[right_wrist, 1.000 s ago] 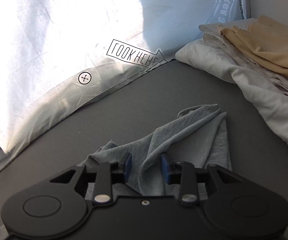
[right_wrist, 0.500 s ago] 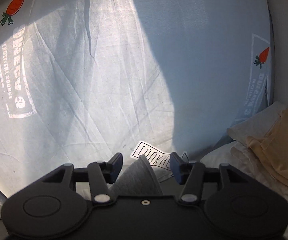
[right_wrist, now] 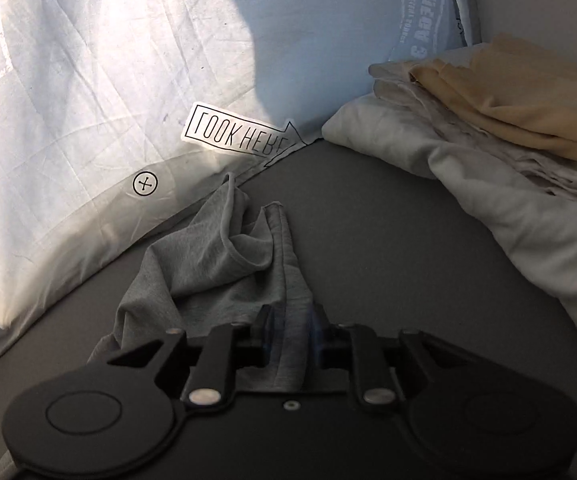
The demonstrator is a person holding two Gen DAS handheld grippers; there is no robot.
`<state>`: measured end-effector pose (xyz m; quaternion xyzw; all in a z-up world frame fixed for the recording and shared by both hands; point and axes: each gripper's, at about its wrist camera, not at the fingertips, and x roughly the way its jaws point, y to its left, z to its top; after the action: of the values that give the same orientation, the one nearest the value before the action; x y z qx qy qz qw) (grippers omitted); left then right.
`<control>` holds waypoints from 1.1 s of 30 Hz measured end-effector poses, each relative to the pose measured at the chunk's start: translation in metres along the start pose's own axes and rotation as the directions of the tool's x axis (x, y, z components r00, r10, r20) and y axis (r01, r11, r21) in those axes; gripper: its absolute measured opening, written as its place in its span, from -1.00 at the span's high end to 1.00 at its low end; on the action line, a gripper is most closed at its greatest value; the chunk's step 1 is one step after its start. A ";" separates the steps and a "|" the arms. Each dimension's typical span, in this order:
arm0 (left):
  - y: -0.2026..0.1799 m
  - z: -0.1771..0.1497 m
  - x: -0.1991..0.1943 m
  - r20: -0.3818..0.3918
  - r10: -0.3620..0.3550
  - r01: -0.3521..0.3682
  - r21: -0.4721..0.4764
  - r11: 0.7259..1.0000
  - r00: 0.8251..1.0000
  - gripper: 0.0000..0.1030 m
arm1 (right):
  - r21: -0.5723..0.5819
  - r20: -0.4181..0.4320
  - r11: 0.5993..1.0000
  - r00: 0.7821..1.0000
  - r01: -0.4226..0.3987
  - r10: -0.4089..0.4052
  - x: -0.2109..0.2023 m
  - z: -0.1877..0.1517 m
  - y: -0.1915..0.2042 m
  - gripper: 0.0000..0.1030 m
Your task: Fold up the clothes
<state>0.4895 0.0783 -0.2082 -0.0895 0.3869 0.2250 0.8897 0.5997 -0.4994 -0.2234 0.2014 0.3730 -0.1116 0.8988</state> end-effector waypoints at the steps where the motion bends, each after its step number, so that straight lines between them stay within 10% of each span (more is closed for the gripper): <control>1: 0.000 0.000 0.000 0.000 0.000 0.000 0.000 1.000 1.000 -1.00 | -0.013 -0.006 1.000 1.000 0.008 -0.008 0.002 0.000 0.003 0.30; 3: 0.000 0.000 0.000 -0.002 0.000 0.000 0.001 1.000 1.000 -1.00 | -0.033 -0.017 0.999 1.000 0.005 -0.005 0.003 0.001 0.005 0.93; 11: 0.001 -0.001 0.000 0.007 0.000 0.000 0.000 1.000 1.000 -1.00 | 0.038 0.161 0.990 0.977 0.133 -0.138 -0.088 -0.010 -0.028 0.96; 16: 0.001 0.000 0.000 0.003 0.000 0.000 0.000 1.000 1.000 -1.00 | -0.030 0.018 0.952 0.952 0.305 -0.304 -0.096 -0.056 -0.064 1.00; 23: 0.009 0.024 0.006 -0.142 -0.024 0.022 -0.014 1.000 0.990 -1.00 | -0.008 0.011 0.949 0.949 0.315 -0.314 -0.112 -0.064 -0.084 0.90; 33: 0.074 0.068 0.000 -0.123 -0.043 -0.002 -0.341 0.940 0.991 -0.99 | -0.110 0.068 0.983 0.988 0.148 -0.141 -0.074 -0.018 -0.038 0.29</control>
<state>0.4982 0.1663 -0.1605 -0.2602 0.3980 0.2730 0.8363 0.5232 -0.5220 -0.1924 0.1181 0.3652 -0.1610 0.9092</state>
